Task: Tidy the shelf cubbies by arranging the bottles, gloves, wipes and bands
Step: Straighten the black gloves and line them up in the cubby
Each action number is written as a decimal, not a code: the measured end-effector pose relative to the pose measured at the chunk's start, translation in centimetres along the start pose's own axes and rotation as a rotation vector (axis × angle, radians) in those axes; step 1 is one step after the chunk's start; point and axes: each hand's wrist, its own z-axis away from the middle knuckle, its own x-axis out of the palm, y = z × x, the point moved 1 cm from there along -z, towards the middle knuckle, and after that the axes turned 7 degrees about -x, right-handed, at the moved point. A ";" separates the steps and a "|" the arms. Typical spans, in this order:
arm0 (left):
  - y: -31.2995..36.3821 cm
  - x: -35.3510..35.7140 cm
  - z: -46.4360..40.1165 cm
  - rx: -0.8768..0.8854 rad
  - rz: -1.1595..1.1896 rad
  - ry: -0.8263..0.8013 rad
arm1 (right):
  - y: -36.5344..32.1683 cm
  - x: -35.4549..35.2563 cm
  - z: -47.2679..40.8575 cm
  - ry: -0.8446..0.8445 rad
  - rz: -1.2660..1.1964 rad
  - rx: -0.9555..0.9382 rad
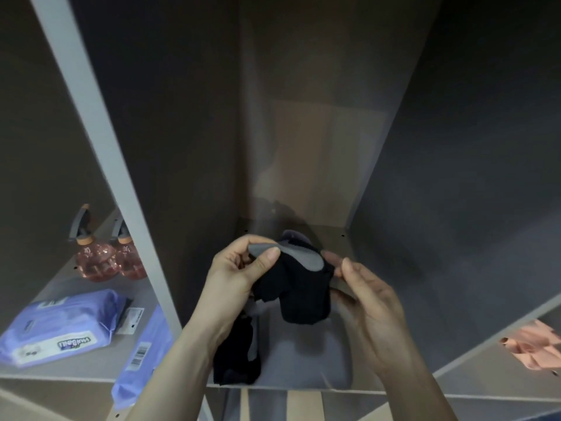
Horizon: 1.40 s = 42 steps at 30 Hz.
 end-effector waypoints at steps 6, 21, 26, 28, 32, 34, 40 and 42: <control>-0.4 -0.1 -0.1 0.024 -0.001 -0.029 | 1.1 0.7 0.6 0.051 0.174 0.007; 0.0 -1.0 0.4 0.050 -0.090 -0.013 | 0.5 1.0 0.5 -0.144 -0.223 0.112; 0.1 -1.8 0.3 -0.028 0.067 0.131 | -0.1 -0.3 0.2 -0.002 -0.185 -0.059; 0.3 -2.3 0.2 -0.028 0.071 0.131 | -0.5 -0.5 0.2 0.005 -0.215 -0.070; 0.6 -2.4 0.3 -0.023 0.094 0.040 | 0.2 0.7 0.5 -0.055 -0.264 0.045; 0.6 -2.0 0.5 -0.008 0.094 0.022 | 0.9 1.6 0.9 -0.081 -0.254 0.133; 0.4 -2.3 0.8 0.039 0.017 0.022 | 0.3 1.9 1.4 0.148 -0.054 0.014; 0.1 -2.2 0.7 0.040 0.001 0.032 | -0.2 1.8 1.4 0.169 0.001 -0.101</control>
